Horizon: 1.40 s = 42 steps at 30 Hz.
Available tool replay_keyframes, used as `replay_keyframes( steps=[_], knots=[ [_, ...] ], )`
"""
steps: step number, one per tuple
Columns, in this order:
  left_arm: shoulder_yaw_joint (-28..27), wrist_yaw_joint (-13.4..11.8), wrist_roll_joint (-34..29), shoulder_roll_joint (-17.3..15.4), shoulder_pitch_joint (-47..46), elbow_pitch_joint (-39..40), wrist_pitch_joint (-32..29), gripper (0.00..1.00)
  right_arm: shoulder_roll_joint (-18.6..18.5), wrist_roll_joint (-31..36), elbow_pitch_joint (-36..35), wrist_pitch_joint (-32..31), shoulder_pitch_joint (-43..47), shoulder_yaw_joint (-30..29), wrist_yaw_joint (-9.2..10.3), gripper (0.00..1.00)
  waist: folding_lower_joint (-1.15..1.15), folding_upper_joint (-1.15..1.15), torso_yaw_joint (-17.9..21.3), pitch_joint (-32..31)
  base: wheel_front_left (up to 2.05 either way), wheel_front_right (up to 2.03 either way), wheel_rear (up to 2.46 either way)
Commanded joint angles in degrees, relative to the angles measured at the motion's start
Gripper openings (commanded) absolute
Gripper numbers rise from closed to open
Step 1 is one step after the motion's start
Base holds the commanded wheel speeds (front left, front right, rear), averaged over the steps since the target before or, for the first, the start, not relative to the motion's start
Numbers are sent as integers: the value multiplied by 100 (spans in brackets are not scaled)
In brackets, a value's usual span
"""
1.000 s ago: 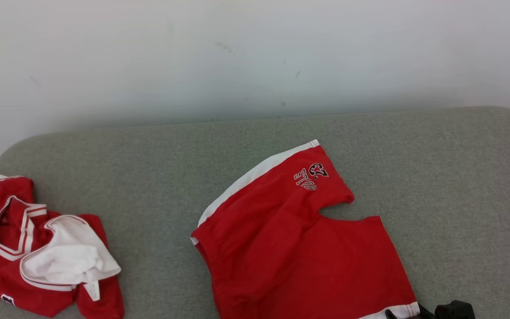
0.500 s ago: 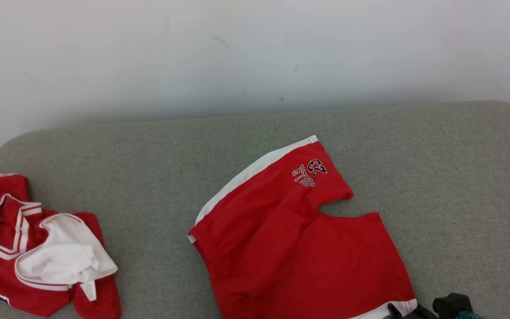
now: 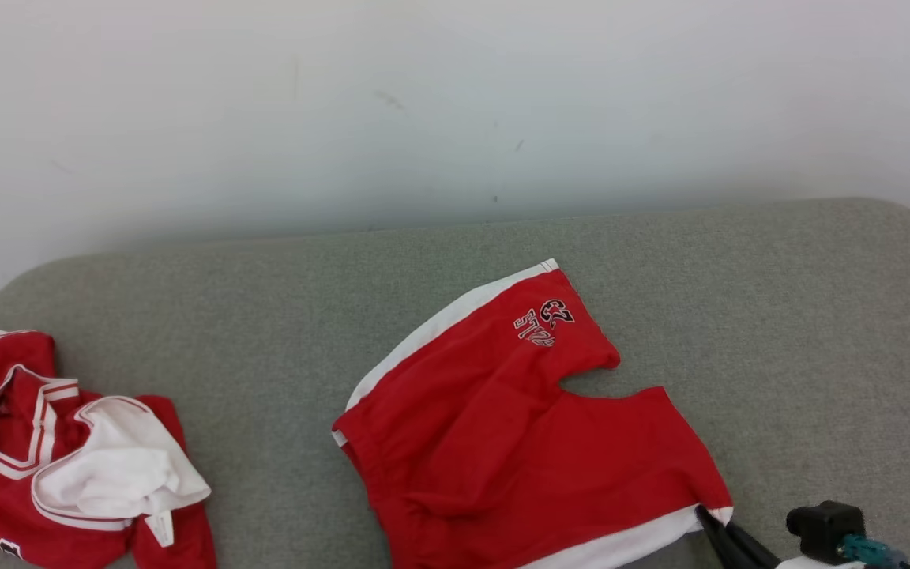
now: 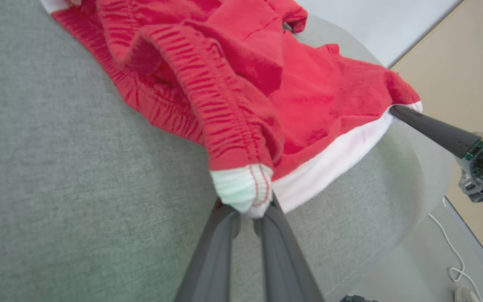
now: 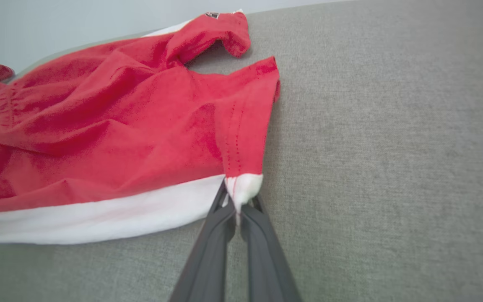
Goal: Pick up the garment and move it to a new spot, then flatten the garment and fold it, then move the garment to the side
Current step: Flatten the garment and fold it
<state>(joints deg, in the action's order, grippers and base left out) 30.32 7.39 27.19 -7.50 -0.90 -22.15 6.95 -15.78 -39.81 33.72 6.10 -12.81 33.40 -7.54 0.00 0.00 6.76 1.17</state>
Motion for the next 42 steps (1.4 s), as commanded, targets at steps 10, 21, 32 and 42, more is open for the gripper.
replay_keyframes(
  steps=[10,21,32,42],
  knots=[
    [-149,-12,1470,-595,77,2926,-1240,0,-1108,-1458,-2921,-171,602,-776,11,0,0,0,-25,-302,0,0,0],
    [-864,-1208,2813,-598,-1119,5722,-3202,0,-1987,-2339,-5972,-715,524,-2483,11,0,0,0,139,-360,0,0,0],
    [-1197,-2042,2870,-452,-3578,4703,-4209,0,-1649,-2193,-5265,-1960,-1296,-3559,11,0,0,0,244,765,0,0,0],
    [-949,-1344,1624,-69,-6628,1744,-3074,0,-232,-751,-3251,-2053,-4779,-3225,11,0,0,0,285,2517,0,0,0]
  ],
)
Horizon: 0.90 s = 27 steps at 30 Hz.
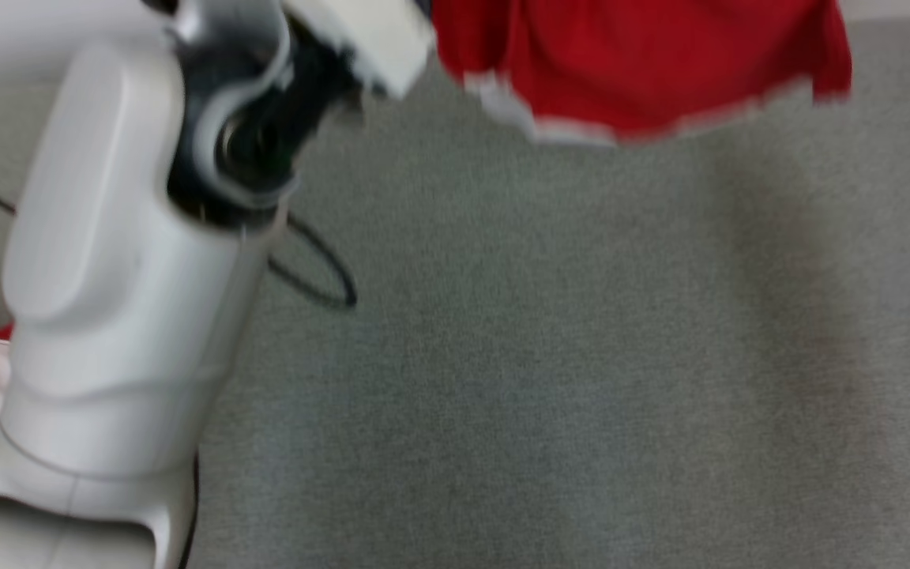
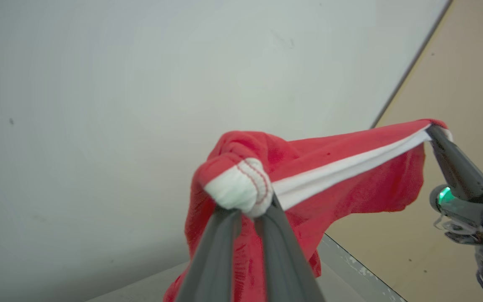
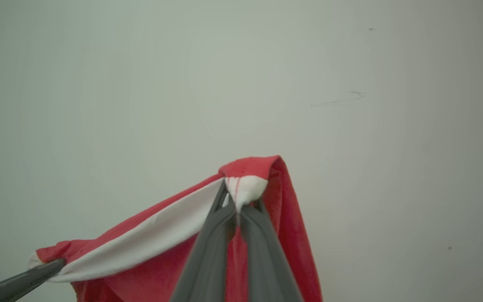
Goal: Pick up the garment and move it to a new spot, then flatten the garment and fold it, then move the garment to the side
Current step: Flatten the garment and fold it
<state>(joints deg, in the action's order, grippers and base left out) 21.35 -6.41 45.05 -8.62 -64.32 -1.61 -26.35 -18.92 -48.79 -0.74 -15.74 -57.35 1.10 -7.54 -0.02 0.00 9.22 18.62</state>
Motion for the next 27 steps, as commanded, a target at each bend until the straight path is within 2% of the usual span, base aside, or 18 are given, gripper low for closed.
replay_keyframes(
  steps=[1,4,7,9,12,15,20,24,27],
  knots=[
    [-48,148,-318,55,-569,-622,500,0,191,259,436,245,-611,4,11,0,2,0,47,898,0,0,0],
    [-105,395,-542,185,-1204,-1464,1247,0,413,538,1065,651,-1301,46,11,0,2,0,88,1254,0,0,0],
    [-142,656,-640,256,-1517,-2251,1892,0,582,629,1634,994,-1571,183,11,0,2,0,123,1490,0,0,0],
    [-169,851,-578,300,-1512,-2720,2270,0,645,539,1912,1188,-1460,338,11,0,2,0,143,1515,0,0,0],
    [-121,1082,-492,353,-1302,-3274,2643,0,547,410,2150,1435,-1056,637,12,0,2,0,160,1515,0,0,0],
    [-25,1203,-465,360,-1015,-3556,2834,0,444,329,2211,1608,-685,896,12,0,2,0,163,1431,0,0,0],
    [387,1362,-281,420,-83,-3821,3125,0,29,-9,2024,1962,528,1457,12,0,2,0,110,1080,0,0,0],
    [849,1385,-133,361,897,-3616,3197,0,-474,-145,1785,2097,1632,1857,12,0,2,0,80,589,0,0,0],
    [1236,1390,133,196,1765,-3219,3140,0,-930,-327,1553,2010,2533,2099,12,0,2,0,39,115,0,0,0]
  ],
)
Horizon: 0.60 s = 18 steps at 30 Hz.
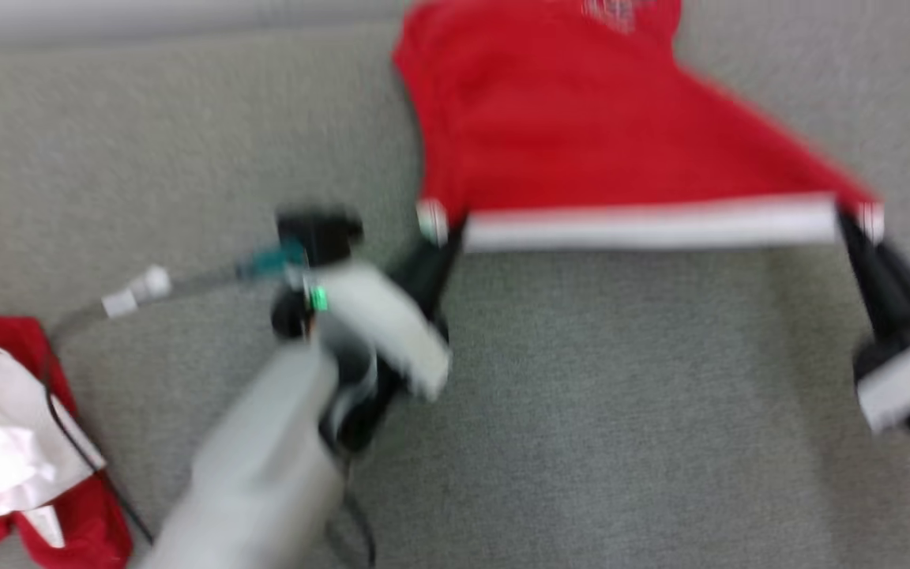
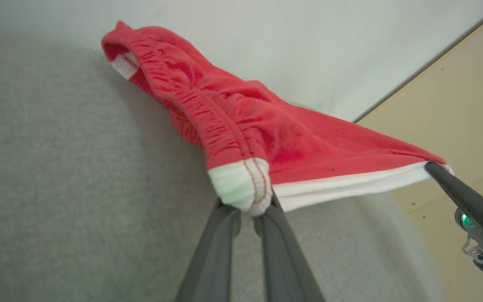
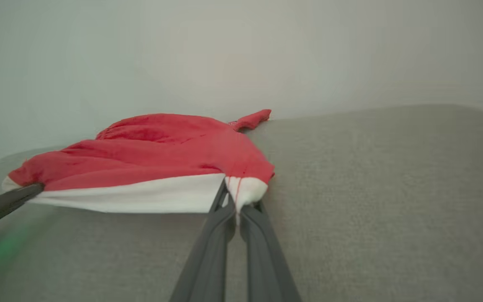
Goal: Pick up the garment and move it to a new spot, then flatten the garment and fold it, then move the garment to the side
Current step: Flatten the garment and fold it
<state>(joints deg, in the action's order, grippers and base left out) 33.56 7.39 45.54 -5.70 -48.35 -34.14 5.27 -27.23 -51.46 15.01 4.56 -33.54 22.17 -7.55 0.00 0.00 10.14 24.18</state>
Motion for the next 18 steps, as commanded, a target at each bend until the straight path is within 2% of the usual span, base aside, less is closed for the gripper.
replay_keyframes(
  steps=[1,7,14,18],
  knots=[
    [149,8,102,-162,439,170,-49,0,-247,-102,-95,-32,455,27,13,0,0,0,-83,-601,0,0,0],
    [558,-56,393,-537,2280,1089,-286,0,-932,-276,-644,-315,2250,162,14,0,0,0,-141,-1421,0,0,0],
    [779,-733,637,-1158,4182,2697,-632,0,-1457,-216,-1430,-872,3942,-4,18,0,0,0,-124,-1881,0,0,0],
    [775,-1160,726,-1435,4837,3694,-751,0,-1624,-267,-2051,-1149,4713,-393,17,0,0,0,-179,-1902,0,0,0]
  ],
)
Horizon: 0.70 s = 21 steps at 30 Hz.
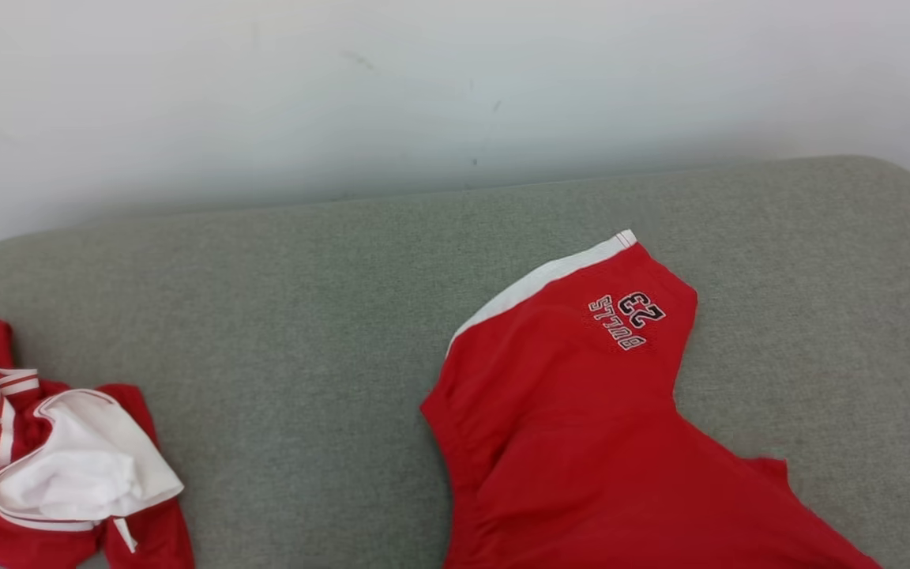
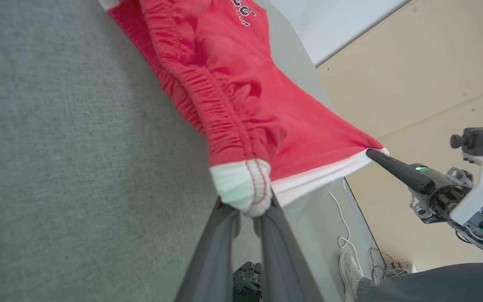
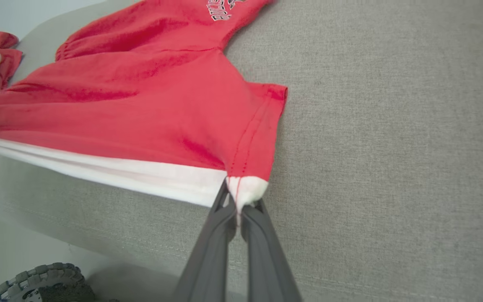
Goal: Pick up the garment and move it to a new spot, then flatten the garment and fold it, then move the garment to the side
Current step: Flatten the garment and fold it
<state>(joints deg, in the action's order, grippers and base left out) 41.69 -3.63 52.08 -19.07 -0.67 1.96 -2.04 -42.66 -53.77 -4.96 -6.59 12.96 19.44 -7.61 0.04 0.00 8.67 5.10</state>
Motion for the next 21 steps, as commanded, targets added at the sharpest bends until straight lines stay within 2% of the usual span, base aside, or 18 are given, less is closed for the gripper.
replay_keyframes(
  steps=[1,5,10,18,21],
  knots=[
    [-64,-145,100,-153,168,290,-34,0,-73,-34,-180,-71,171,-286,24,0,-4,0,-51,25,0,0,0],
    [-171,-355,264,-200,229,837,-260,0,-14,71,-588,-420,180,-762,24,0,-4,0,-134,206,0,0,0],
    [-341,-521,620,73,-330,1185,-683,0,59,98,-841,-1125,-567,-1002,23,0,-4,0,-425,678,0,0,0],
    [-575,-1090,1071,661,-1817,1055,-1631,0,147,17,-422,-2289,-2282,-1110,19,0,-4,0,-1041,1478,0,0,0],
    [-560,-1330,1033,885,-2417,875,-1915,0,164,96,-135,-2590,-2909,-1128,20,0,-4,0,-1211,1748,0,0,0]
  ],
)
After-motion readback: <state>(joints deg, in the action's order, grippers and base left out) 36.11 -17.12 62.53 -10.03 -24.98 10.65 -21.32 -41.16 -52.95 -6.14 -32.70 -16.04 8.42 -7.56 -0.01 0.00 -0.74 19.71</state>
